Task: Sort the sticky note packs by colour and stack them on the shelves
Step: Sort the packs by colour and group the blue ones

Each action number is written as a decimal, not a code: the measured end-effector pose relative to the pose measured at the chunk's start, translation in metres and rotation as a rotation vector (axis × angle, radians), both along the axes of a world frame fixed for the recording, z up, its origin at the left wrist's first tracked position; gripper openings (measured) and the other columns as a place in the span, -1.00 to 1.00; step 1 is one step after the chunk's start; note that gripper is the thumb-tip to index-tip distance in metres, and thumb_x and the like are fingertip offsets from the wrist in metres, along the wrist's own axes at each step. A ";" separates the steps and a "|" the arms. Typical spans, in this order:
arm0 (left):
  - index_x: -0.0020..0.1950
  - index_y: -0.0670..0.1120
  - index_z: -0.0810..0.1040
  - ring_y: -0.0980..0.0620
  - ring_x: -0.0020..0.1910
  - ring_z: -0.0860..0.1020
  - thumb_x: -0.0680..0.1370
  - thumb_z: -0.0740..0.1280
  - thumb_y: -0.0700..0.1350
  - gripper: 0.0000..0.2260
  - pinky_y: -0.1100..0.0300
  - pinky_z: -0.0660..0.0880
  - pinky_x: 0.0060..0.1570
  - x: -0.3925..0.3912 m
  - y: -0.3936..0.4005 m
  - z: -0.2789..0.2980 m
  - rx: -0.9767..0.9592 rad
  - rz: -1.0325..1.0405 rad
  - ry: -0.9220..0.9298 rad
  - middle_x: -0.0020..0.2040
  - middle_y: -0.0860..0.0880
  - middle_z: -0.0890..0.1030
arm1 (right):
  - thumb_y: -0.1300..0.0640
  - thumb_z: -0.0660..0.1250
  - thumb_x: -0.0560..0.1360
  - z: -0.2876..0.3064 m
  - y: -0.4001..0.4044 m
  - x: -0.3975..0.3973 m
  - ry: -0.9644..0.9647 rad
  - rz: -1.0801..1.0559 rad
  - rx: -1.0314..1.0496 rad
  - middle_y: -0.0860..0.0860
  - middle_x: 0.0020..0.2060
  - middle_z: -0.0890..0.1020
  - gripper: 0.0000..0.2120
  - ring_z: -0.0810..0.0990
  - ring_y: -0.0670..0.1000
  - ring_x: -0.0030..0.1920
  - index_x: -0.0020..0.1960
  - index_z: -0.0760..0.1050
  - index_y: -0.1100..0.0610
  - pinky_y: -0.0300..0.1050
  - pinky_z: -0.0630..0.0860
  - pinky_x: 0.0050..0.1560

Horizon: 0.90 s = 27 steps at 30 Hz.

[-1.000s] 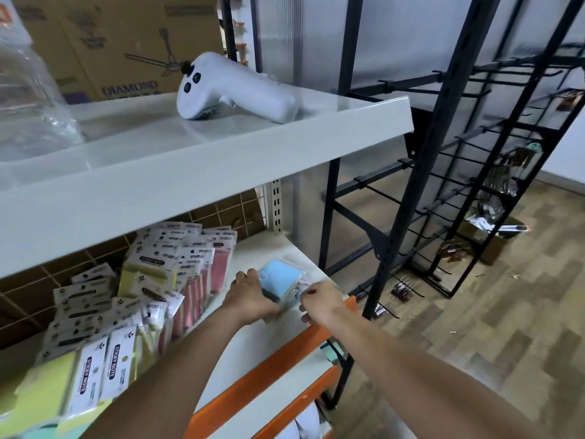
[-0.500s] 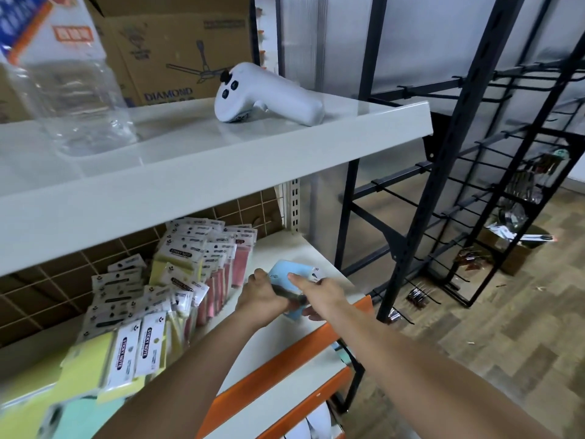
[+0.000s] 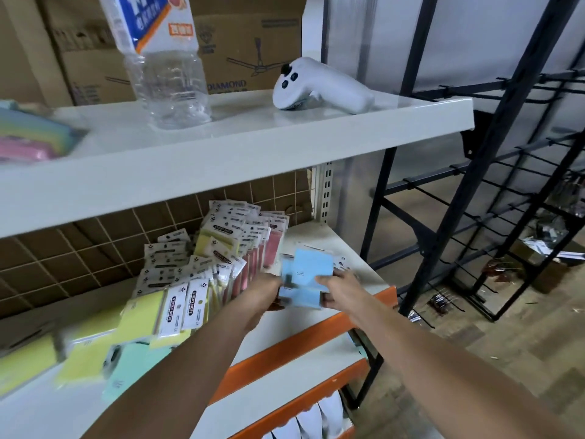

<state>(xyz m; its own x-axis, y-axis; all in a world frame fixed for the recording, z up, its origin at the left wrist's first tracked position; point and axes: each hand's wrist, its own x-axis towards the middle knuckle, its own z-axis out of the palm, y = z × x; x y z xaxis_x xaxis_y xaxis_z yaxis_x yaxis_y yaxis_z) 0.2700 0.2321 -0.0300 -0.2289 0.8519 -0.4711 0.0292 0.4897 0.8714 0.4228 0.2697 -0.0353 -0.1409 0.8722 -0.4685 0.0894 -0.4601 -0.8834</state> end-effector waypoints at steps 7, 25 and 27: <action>-0.05 -0.17 0.47 -0.17 -0.05 0.55 0.56 0.21 -0.33 -0.90 -0.01 0.61 -0.19 -0.023 -0.041 0.008 0.014 0.003 -0.056 0.03 -0.23 0.53 | 0.13 0.39 0.51 0.008 -0.043 -0.024 0.034 0.010 0.067 -0.03 -0.20 0.60 -0.91 0.59 -0.06 -0.24 -0.06 0.48 0.04 -0.22 0.50 -0.37; 0.07 -0.15 0.45 -0.12 0.05 0.55 0.46 0.40 -0.23 -0.77 -0.06 0.53 0.14 -0.131 -0.199 0.020 0.081 0.168 0.007 -0.03 -0.08 0.56 | 0.11 0.52 0.39 0.023 -0.178 -0.128 0.008 0.095 0.230 0.05 -0.12 0.70 -0.81 0.69 0.08 -0.10 -0.05 0.60 0.09 0.02 0.62 0.02; 0.03 -0.10 0.45 -0.11 0.08 0.54 0.45 0.40 -0.21 -0.79 -0.09 0.51 0.17 -0.150 -0.218 0.023 0.079 0.196 0.009 0.01 -0.08 0.56 | 0.12 0.53 0.38 0.024 -0.190 -0.147 0.019 0.135 0.232 0.02 -0.14 0.70 -0.80 0.69 0.06 -0.10 -0.02 0.61 0.10 -0.02 0.62 -0.01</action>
<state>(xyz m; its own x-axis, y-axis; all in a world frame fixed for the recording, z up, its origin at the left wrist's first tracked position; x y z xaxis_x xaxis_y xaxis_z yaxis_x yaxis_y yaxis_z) 0.1196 0.0142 -0.0071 -0.3978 0.8249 -0.4017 -0.0522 0.4168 0.9075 0.2755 0.0802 -0.0108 -0.2699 0.9287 -0.2543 0.1184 -0.2301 -0.9659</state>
